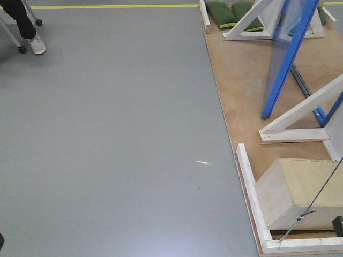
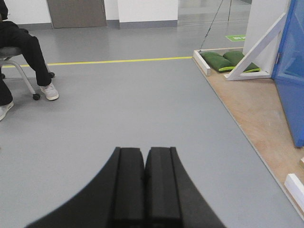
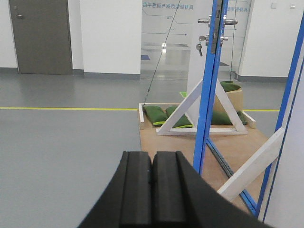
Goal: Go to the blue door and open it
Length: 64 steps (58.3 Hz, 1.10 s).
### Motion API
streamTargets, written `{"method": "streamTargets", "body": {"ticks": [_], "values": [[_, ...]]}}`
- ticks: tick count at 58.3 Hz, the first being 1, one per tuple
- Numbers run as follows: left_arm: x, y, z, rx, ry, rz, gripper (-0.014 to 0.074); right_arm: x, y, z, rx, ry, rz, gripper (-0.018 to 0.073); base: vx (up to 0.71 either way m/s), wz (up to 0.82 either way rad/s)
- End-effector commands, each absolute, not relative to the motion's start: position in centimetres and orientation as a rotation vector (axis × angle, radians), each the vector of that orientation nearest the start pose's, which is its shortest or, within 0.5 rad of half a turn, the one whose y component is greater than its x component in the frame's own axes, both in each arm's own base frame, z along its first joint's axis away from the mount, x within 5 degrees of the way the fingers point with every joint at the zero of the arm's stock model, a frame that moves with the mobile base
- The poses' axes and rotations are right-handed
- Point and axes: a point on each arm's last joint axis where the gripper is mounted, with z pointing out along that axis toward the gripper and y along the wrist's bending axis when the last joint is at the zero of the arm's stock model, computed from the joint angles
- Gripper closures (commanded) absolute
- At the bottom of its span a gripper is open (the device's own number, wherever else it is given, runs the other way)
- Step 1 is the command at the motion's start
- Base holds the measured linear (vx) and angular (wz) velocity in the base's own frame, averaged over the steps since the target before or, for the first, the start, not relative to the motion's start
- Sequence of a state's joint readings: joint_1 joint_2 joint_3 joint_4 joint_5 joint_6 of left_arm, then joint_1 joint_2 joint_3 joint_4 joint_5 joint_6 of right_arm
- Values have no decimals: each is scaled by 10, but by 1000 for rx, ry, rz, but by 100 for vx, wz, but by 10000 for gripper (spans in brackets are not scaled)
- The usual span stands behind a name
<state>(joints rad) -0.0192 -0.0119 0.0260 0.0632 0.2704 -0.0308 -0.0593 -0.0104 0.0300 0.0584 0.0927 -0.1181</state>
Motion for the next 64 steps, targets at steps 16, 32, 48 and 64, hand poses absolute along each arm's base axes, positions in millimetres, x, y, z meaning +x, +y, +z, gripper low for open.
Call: {"method": "streamTargets", "body": {"ticks": [16,32,48,64], "values": [[54,0,198,28,1646,13,524,56,-3,203,-10,1504,-112,547,0,-1],[54,0,198,28,1646,13,524,56,-3,203,-10,1506,-112,547,6,-1],[54,0,198,28,1646,13,524,56,-3,203,-10,1506,-112,547,19,2],[54,0,198,28,1646,13,524,56,-3,203,-10,1504,-112,547,27,8]]}}
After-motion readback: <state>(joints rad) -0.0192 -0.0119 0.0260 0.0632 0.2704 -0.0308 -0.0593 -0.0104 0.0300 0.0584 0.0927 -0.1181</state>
